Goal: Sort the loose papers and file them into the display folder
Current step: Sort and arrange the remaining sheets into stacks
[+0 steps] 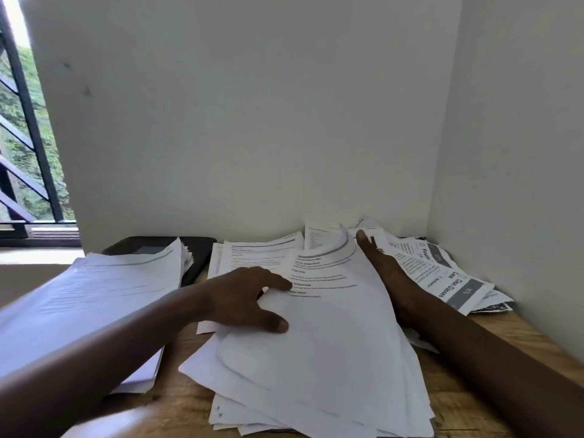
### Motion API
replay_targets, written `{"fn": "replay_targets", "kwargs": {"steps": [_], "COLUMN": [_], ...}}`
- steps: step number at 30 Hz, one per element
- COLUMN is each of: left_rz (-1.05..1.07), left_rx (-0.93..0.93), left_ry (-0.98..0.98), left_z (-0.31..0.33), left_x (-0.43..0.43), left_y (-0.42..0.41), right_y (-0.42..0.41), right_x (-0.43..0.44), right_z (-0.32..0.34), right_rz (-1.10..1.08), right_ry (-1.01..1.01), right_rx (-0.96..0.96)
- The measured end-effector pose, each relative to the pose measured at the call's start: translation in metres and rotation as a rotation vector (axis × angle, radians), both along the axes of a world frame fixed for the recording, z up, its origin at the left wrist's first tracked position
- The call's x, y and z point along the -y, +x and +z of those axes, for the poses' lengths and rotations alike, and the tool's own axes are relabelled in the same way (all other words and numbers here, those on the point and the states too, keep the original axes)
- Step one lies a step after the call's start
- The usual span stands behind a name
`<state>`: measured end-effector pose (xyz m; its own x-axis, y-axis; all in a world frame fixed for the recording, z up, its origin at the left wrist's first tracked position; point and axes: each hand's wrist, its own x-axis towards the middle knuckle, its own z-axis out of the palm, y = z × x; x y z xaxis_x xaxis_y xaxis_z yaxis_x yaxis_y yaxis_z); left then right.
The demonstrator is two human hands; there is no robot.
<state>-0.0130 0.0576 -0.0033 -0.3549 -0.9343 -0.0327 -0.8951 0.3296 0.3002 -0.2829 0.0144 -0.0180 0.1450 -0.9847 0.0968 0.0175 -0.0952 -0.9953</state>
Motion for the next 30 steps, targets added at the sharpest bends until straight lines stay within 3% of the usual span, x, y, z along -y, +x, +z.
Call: {"fn": "replay_targets", "kwargs": {"steps": [2,6,10,13,15,18,22,24,27,30], "left_rz": [-0.015,0.002,0.027,0.231,0.386,0.528,0.561,0.574,0.553,0.585], "left_rx": [0.009,0.079,0.06,-0.075,0.009,0.169,0.211,0.208,0.134,-0.014], "left_ry": [0.039,0.047,0.136,-0.05,-0.222,-0.235,-0.239,-0.246,-0.255,-0.227], "left_z": [0.009,0.016,0.021,0.023,0.019,0.007,-0.003,-0.009,-0.019,-0.015], "left_x": [0.002,0.002,0.0,0.013,0.034,0.062,0.082,0.09,0.102,0.103], "left_y": [0.003,0.006,0.01,0.015,0.027,0.048,0.05,0.052,0.057,0.056], "right_y": [0.001,-0.006,-0.008,-0.009,-0.009,-0.009,-0.011,-0.011,-0.01,-0.012], "right_x": [0.0,0.001,0.005,0.007,0.004,0.005,0.008,0.009,0.021,0.026], "right_z": [0.002,0.005,-0.003,-0.007,-0.005,-0.005,-0.008,-0.01,-0.019,-0.021], "right_rz": [-0.03,0.142,0.081,-0.032,-0.055,-0.036,-0.009,-0.049,-0.196,-0.349], "right_ry": [0.013,0.114,0.101,0.036,0.019,0.002,-0.021,-0.125,-0.298,-0.346], "right_rx": [0.065,0.278,-0.004,-0.163,-0.185,-0.194,-0.204,-0.292,-0.549,-0.591]}}
